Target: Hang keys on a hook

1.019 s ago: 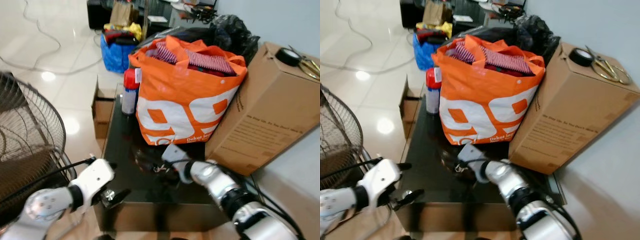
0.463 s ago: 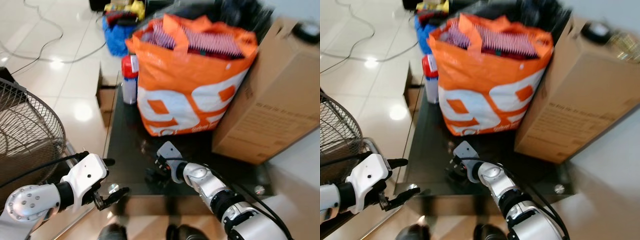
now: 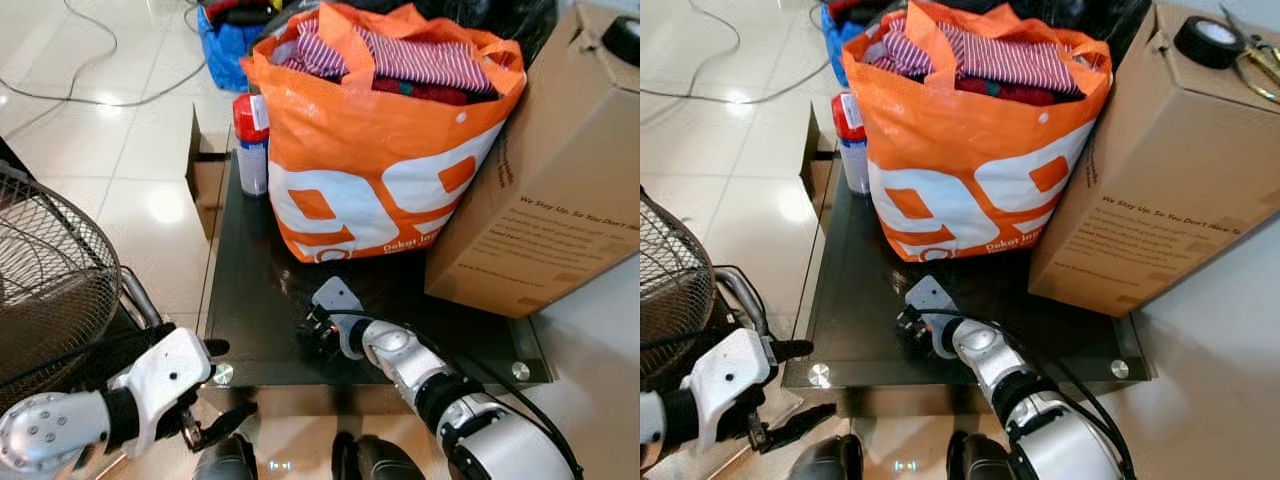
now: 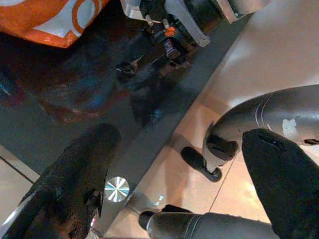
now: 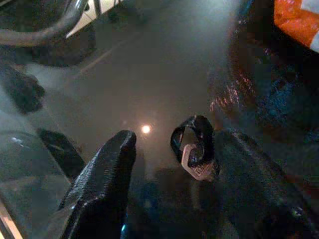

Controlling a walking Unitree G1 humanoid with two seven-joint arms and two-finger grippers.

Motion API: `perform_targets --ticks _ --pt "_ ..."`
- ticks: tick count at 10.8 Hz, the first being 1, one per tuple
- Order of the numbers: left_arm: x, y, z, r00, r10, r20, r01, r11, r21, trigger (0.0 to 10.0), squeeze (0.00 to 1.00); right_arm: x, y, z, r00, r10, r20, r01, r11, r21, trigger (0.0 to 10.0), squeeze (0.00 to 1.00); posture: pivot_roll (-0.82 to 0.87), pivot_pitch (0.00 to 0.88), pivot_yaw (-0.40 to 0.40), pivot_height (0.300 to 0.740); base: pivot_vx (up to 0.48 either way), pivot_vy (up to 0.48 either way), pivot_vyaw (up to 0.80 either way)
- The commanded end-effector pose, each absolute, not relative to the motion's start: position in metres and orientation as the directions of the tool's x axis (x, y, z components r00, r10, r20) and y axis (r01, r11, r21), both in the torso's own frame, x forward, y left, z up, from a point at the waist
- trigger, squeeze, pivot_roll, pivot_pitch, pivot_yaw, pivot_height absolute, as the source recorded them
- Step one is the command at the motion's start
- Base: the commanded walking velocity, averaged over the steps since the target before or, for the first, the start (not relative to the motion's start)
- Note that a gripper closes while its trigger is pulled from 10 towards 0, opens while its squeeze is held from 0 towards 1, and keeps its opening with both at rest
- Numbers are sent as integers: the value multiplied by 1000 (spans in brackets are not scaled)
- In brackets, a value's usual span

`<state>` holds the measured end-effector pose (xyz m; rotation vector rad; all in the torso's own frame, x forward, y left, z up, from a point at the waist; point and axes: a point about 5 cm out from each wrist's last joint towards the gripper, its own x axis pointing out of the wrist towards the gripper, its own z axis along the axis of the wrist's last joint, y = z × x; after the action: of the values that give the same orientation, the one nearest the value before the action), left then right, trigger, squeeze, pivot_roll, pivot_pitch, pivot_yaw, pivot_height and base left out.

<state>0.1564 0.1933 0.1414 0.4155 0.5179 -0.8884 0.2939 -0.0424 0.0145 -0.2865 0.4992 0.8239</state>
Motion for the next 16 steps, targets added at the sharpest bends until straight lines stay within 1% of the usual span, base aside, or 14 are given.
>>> perform_targets --ticks 1,3,4,5,6,8,9,14,16 --pt "154 191 145 521 -624 -582 818 560 131 10000 0 294 -46 13 577 616 -536 -757 650 -66 2784 0 134 229 -109 740 0 0 0" --pt "152 190 145 523 -622 -583 814 566 127 10000 0 295 -49 13 564 615 -551 -776 622 -100 3922 0 134 229 -109 740 0 0 0" --pt "152 190 146 524 -621 -582 814 568 127 10000 0 294 -52 10 567 596 -569 -775 621 -121 4275 0 135 224 -116 740 0 0 0" --pt "152 190 146 524 -620 -583 813 569 126 10000 0 293 -52 9 566 590 -576 -775 619 -127 4196 0 135 225 -116 740 0 0 0" --pt "152 190 146 524 -619 -585 813 568 127 10000 0 293 -51 9 565 593 -574 -775 620 -123 3137 0 134 221 -115 740 0 0 0" --pt "155 190 146 528 -617 -584 812 568 134 10000 0 295 -50 11 569 594 -568 -771 626 -117 549 0 138 213 -114 740 0 0 0" --pt "156 190 146 530 -616 -582 811 569 136 10000 0 295 -50 12 572 594 -566 -769 628 -117 0 0 138 208 -114 740 0 0 0" --pt "164 188 144 546 -619 -564 805 575 149 10000 0 302 -50 19 592 602 -536 -754 649 -104 0 0 134 160 -117 740 0 0 0" --pt "170 185 142 565 -622 -542 795 586 157 10000 0 315 -51 36 639 616 -461 -718 692 -71 0 0 126 118 -121 740 0 0 0"
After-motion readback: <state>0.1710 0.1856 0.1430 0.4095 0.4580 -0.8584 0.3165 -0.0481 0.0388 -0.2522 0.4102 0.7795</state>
